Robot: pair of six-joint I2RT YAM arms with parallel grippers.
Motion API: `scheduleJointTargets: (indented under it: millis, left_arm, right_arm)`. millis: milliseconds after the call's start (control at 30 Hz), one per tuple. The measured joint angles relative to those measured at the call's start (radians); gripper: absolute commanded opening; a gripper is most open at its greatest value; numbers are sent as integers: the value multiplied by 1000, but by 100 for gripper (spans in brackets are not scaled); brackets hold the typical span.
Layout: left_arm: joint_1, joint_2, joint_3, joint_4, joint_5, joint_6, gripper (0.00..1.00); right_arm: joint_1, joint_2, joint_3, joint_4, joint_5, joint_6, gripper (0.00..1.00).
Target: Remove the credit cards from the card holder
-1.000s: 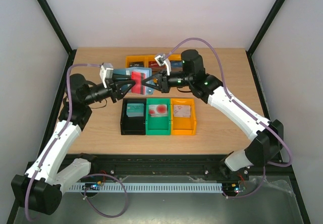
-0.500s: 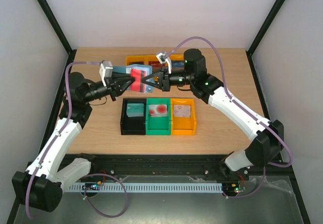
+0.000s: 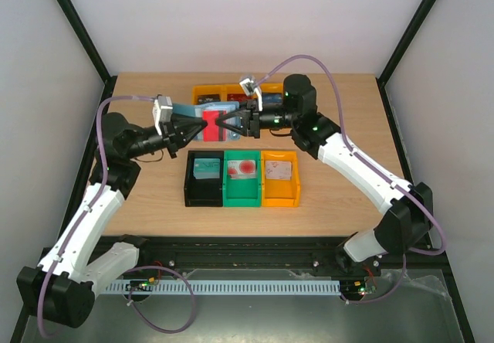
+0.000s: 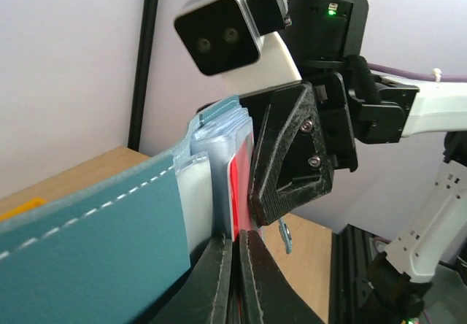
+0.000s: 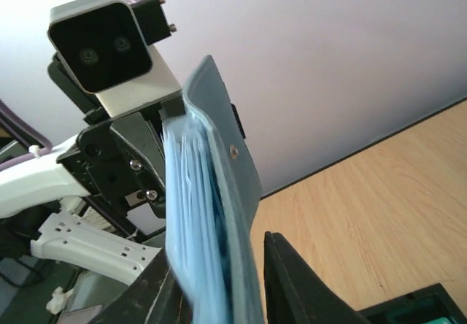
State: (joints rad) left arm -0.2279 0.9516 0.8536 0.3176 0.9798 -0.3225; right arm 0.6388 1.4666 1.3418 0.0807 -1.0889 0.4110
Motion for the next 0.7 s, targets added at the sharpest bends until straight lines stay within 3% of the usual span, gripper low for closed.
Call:
scheduleJointTargets:
  millis: [167, 500, 700]
  left_arm:
    - [-14, -18, -7, -21, 23, 0, 2]
    - [-2, -18, -17, -24, 34, -18, 2]
    - [-2, -18, -18, -24, 40, -25, 2]
  right_arm:
    - [1, -1, -31, 63, -26, 16, 28]
    - [-28, -16, -72, 69, -64, 17, 40]
    - [-35, -25, -74, 42, -83, 4, 39]
